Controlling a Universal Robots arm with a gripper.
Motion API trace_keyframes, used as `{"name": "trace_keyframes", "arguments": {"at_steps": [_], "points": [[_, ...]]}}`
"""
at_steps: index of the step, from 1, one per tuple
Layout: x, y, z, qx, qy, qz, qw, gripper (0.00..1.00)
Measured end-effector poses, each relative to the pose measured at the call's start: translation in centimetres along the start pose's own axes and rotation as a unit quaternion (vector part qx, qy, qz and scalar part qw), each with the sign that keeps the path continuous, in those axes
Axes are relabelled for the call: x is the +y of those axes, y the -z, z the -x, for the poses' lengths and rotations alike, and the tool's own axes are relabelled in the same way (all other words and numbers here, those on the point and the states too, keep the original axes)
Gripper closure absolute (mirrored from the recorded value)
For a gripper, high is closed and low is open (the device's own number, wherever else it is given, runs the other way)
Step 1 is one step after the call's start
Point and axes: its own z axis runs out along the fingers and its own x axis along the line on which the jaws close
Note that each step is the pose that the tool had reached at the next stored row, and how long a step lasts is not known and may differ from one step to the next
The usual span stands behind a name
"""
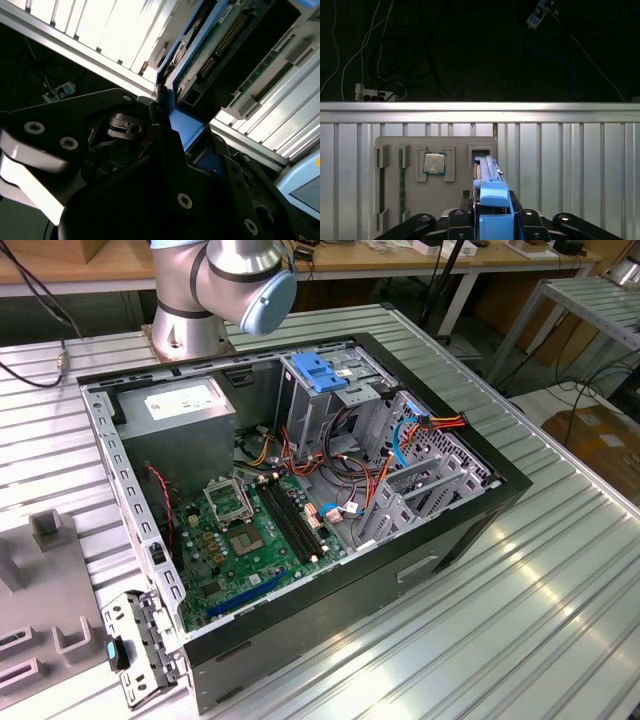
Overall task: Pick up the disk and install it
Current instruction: 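Pick up the disk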
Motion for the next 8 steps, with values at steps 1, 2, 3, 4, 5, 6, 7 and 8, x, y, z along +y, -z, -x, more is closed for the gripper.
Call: {"name": "trace_keyframes", "arguments": {"at_steps": [1,2,3,4,5,6,7,8], "points": [[0.00,0.31,0.01,0.0000,0.000,0.0000,1.00000,0.63],[0.01,0.65,0.01,0.0000,0.000,-0.0001,1.00000,0.63],[0.01,0.94,0.02,0.0000,0.000,0.0000,1.00000,0.63],[0.02,1.30,0.02,0.0000,0.000,0.0000,1.00000,0.63],[0.02,1.53,0.03,0.0000,0.000,0.0000,1.00000,0.63],[0.02,1.86,0.03,0.0000,0.000,-0.0001,1.00000,0.63],[0.03,2.07,0.03,0.0000,0.000,-0.0001,1.00000,0.63],[0.03,2.26,0.04,0.0000,0.000,-0.0001,1.00000,0.63]]}}
